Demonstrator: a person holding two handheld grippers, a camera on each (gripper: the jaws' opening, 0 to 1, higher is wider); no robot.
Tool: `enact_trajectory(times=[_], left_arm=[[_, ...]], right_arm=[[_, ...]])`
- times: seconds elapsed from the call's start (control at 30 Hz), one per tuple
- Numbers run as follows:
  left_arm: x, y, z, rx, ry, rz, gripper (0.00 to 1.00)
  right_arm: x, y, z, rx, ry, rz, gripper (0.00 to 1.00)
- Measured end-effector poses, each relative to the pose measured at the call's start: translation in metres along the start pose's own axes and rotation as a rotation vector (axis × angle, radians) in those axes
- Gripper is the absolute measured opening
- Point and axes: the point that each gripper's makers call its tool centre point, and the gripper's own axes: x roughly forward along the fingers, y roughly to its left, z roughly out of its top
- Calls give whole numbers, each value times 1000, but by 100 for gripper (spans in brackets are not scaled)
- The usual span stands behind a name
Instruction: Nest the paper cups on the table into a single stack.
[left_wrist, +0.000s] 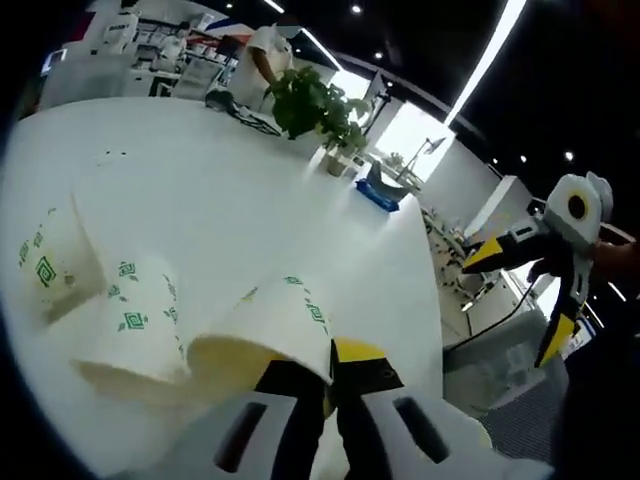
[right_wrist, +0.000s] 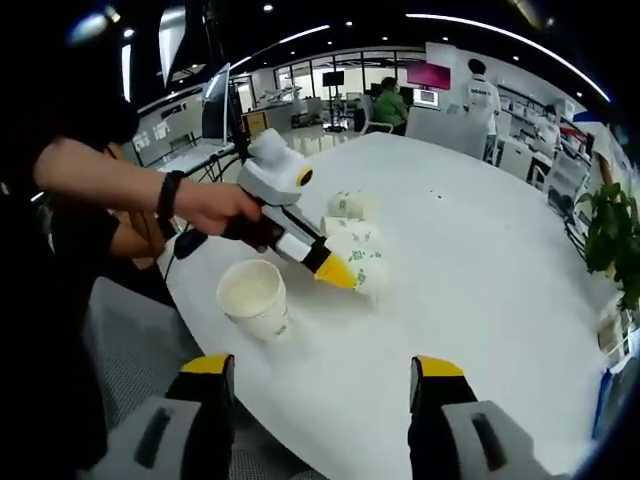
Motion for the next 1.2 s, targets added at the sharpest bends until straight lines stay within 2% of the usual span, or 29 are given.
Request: enact_trajectory(times=[0.1,0.2,0.43,0.63,0.7,1.03,1.2], left_arm=[[-7,-10,5,23,-3,3,0],[-8,-11,8,57,0,9,0],[-33,-27,12,186,48,35,0],[-56,-41,20,246,58,53,0],[-57,-41,18,266,65,55,0],[-94,-65,7,352,124,63,0],[-105,-70,-10,377,160,66,0]], right_arm=[[0,0,-1,-2,-1,1,71],[0,0,-2,-3,0,3,71],[3,0,-4,-10,0,15,71],[7,-1,-3,-17,-8,28,70],[8,-1,-3,-22,-8,33,70],[16,1,-1,-41,-15,60,70],[19,5,0,-51,-22,77,70]])
